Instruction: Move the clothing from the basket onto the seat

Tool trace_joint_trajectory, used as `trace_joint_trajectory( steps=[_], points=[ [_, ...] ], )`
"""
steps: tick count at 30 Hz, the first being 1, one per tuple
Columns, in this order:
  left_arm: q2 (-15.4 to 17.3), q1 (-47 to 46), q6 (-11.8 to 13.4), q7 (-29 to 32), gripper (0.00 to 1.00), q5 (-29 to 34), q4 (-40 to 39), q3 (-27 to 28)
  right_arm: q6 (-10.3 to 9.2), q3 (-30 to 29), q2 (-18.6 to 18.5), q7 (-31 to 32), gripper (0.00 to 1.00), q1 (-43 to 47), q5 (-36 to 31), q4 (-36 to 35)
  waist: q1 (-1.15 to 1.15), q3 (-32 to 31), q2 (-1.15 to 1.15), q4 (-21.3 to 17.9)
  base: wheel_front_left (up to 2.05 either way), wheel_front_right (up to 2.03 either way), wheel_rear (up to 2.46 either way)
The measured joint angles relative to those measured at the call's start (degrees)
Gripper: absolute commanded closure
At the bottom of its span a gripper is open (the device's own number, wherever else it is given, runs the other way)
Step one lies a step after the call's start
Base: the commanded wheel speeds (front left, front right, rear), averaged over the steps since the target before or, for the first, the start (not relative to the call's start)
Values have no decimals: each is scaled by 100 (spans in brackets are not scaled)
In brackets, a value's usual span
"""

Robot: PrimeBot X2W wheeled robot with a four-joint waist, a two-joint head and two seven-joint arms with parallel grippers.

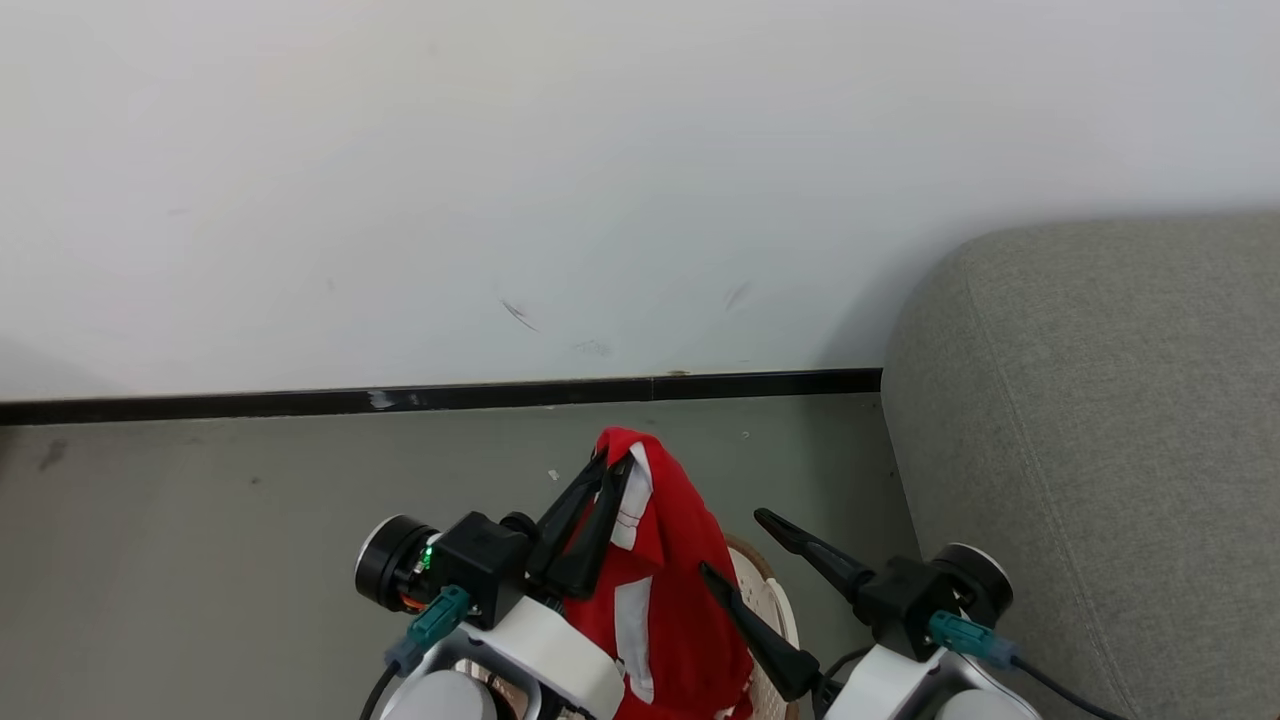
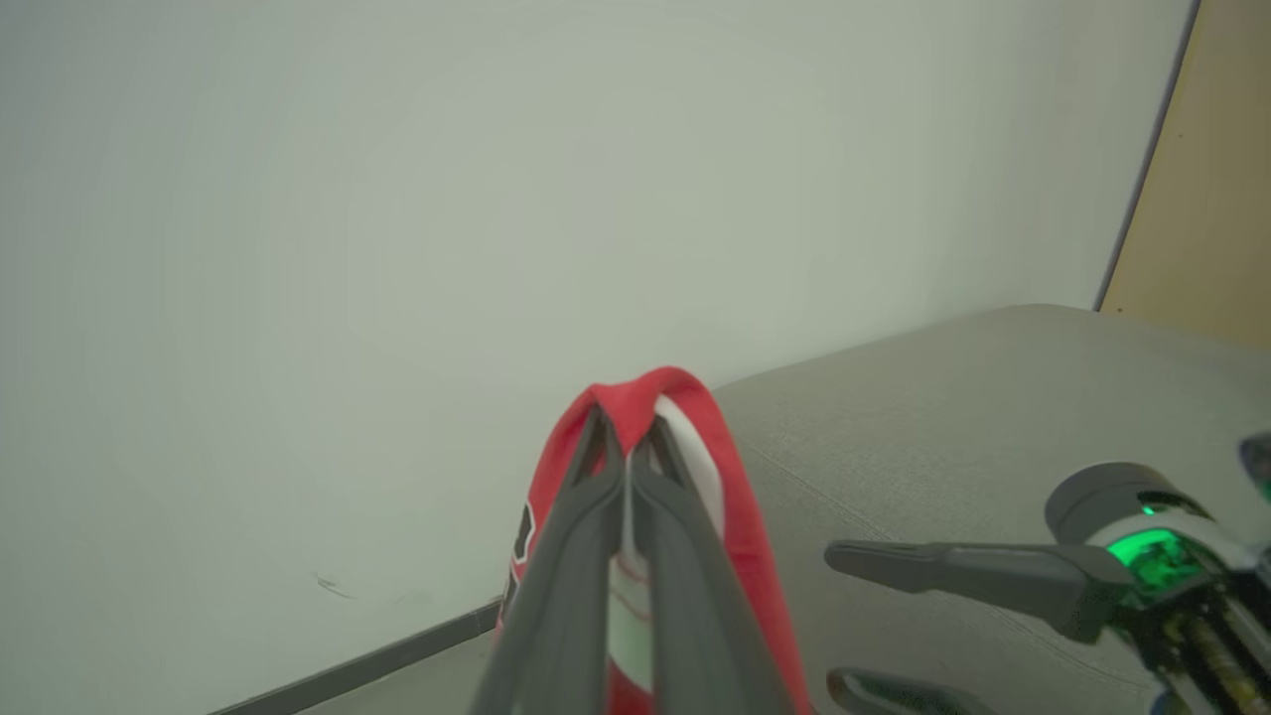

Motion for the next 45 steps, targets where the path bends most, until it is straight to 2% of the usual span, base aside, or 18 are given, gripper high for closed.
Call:
trace_joint_trajectory(
  steps=[24, 25, 26, 27, 28, 37, 39, 41, 45],
  points=[
    [-3, 3, -234, 449, 100, -202, -846, -494, 0, 275, -44, 0, 0, -233, 252, 225, 0, -6, 0, -1, 0, 0, 0],
    [-4, 3, -234, 460, 100, -216, -869, -502, 0, 283, -51, 0, 18, -233, 260, 238, 0, -8, 0, -3, 0, 0, 0],
    [-3, 4, -234, 478, 100, -216, -892, -508, 0, 290, -59, 0, 53, -233, 261, 249, 0, -10, 0, -5, 0, 0, 0],
    [-3, 4, -234, 492, 100, -216, -914, -511, 0, 299, -67, 0, 69, -233, 261, 266, 0, -12, 0, -7, 0, 0, 0],
    [-3, 5, -233, 493, 100, -216, -934, -512, 0, 310, -74, 0, 99, -233, 267, 281, 0, -14, 0, -9, 0, 0, 0],
    [-2, 81, -222, 549, 100, -249, -1048, -502, 0, 387, -81, 0, 100, -233, 375, 316, 0, -16, 0, -24, 0, 0, 0],
    [2, 103, -218, 552, 96, -249, -1060, -500, 0, 388, -85, 0, 100, -233, 420, 320, 0, -15, 0, -28, 0, 0, 0],
    [13, 103, -209, 598, 100, -249, -1066, -491, 0, 389, -87, 0, 100, -233, 450, 321, 0, -15, 0, -32, 0, 0, 0],
    [29, 119, -175, 600, 98, -250, -1067, -470, 0, 399, -97, 0, 100, -235, 452, 324, 0, -13, 0, -41, 0, 0, 0]
  ],
)
